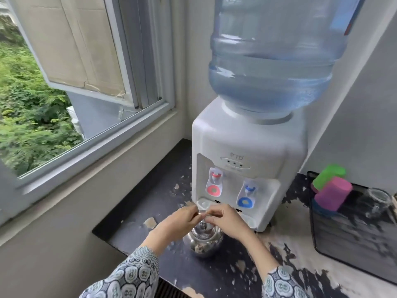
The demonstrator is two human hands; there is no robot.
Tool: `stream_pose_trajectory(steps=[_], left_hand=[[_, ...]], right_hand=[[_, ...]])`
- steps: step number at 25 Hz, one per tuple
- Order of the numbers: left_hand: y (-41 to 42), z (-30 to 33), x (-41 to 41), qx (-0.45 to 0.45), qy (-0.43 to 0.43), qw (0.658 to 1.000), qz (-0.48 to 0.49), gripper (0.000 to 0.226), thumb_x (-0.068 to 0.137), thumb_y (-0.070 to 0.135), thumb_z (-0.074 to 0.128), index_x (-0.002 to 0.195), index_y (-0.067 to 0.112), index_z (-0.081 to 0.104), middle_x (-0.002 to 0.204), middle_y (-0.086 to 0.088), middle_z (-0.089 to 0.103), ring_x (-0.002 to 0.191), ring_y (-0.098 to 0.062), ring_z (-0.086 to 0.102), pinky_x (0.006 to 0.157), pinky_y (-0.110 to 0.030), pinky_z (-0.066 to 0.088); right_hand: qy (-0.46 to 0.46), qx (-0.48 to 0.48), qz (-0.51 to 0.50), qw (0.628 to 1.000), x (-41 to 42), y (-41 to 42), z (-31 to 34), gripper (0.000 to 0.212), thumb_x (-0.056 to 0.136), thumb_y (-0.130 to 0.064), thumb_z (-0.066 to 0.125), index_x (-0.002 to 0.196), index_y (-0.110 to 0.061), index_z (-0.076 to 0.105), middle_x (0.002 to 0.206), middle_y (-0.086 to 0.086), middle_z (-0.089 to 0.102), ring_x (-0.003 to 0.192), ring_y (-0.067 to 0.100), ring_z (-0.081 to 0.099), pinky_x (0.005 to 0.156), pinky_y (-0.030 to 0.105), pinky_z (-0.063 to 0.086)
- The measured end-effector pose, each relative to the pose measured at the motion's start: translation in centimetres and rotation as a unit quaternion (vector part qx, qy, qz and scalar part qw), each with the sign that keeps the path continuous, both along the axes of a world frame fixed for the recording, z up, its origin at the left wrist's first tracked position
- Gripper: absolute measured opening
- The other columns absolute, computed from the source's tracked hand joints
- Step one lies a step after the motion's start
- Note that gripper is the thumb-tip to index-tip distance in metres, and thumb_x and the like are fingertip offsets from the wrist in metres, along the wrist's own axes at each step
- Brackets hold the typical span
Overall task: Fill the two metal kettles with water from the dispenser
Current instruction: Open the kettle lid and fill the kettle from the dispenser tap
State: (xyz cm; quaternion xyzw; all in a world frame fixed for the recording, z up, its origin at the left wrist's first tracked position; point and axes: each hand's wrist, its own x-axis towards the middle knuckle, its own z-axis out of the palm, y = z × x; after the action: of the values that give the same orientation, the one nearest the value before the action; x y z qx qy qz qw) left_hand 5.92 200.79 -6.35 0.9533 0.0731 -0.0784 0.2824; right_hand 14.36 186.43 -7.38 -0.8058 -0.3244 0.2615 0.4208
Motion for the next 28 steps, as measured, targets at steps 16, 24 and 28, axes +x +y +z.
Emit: stream_pose_trajectory(steps=[16, 24, 28], left_hand=[[3.0, -5.9, 3.6, -0.156, -0.087, 0.980, 0.092, 0.018, 0.093, 0.020, 0.049, 0.101, 0.010, 0.063, 0.100, -0.007, 0.063, 0.096, -0.021, 0.057, 0.090, -0.037, 0.042], [3.6, -5.3, 0.2, -0.255, -0.037, 0.966, -0.034, 0.045, 0.086, 0.048, 0.054, 0.127, 0.035, 0.043, 0.126, 0.018, 0.055, 0.113, 0.009, 0.050, 0.097, -0.017, 0.040], [4.4, -7.0, -0.5, -0.178, -0.033, 0.980, -0.081, 0.099, 0.059, 0.062, 0.075, 0.140, 0.035, 0.024, 0.145, 0.020, 0.034, 0.131, 0.009, 0.031, 0.110, -0.018, 0.029]], right_hand=[[0.037, 0.070, -0.183, 0.980, 0.5, 3.1, -4.5, 0.031, 0.096, -0.010, 0.040, 0.109, -0.028, 0.062, 0.108, -0.006, 0.062, 0.099, 0.000, 0.057, 0.083, 0.006, 0.040], [-0.005, 0.174, -0.148, 0.974, -3.2, 1.3, -4.3, 0.027, 0.089, -0.024, 0.045, 0.092, -0.046, 0.060, 0.102, -0.015, 0.058, 0.107, 0.003, 0.053, 0.091, 0.009, 0.038], [-0.158, 0.154, -0.151, 0.964, -6.8, -1.0, -8.9, 0.031, 0.083, -0.020, 0.053, 0.097, -0.044, 0.067, 0.125, -0.021, 0.052, 0.129, 0.008, 0.042, 0.108, 0.017, 0.030]])
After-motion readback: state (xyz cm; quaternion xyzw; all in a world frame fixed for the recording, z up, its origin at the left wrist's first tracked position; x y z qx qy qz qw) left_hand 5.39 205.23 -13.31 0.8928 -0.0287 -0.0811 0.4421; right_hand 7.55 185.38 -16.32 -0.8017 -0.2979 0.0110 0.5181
